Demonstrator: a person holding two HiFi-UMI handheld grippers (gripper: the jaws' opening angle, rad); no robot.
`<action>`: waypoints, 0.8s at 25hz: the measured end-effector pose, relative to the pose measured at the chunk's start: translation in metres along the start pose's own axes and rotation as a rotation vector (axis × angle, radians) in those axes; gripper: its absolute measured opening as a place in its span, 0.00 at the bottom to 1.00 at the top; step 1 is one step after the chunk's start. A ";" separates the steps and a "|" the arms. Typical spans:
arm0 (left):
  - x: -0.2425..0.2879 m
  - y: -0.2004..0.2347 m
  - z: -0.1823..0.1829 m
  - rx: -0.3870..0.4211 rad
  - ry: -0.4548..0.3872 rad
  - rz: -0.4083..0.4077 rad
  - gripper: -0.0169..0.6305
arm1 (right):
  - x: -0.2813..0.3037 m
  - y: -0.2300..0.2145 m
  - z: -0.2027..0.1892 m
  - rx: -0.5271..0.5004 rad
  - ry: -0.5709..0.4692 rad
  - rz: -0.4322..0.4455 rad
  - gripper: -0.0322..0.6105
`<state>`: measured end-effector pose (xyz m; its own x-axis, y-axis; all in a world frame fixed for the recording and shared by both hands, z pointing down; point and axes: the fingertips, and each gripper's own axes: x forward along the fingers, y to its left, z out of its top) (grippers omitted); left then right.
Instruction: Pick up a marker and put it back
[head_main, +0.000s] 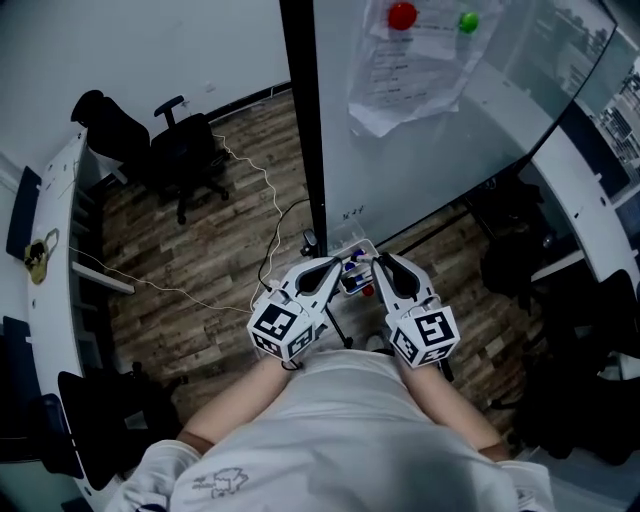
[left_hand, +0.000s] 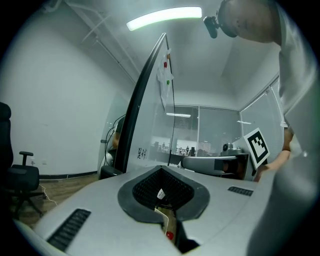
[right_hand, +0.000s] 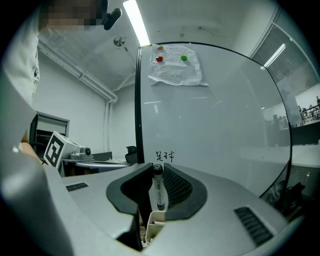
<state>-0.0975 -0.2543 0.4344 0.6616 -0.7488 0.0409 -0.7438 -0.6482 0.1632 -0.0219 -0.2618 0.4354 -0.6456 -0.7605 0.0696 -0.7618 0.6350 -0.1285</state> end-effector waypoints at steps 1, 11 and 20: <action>0.002 0.001 0.001 -0.003 -0.002 0.016 0.03 | 0.002 -0.003 0.001 0.002 0.002 0.012 0.16; 0.030 -0.002 -0.001 -0.047 -0.026 0.149 0.03 | 0.019 -0.039 0.002 -0.002 0.057 0.164 0.16; 0.042 -0.009 -0.029 -0.044 -0.012 0.309 0.03 | 0.029 -0.068 -0.024 0.033 0.113 0.290 0.16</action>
<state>-0.0602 -0.2758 0.4637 0.4036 -0.9111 0.0834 -0.9043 -0.3834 0.1877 0.0100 -0.3242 0.4701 -0.8392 -0.5269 0.1344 -0.5437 0.8173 -0.1910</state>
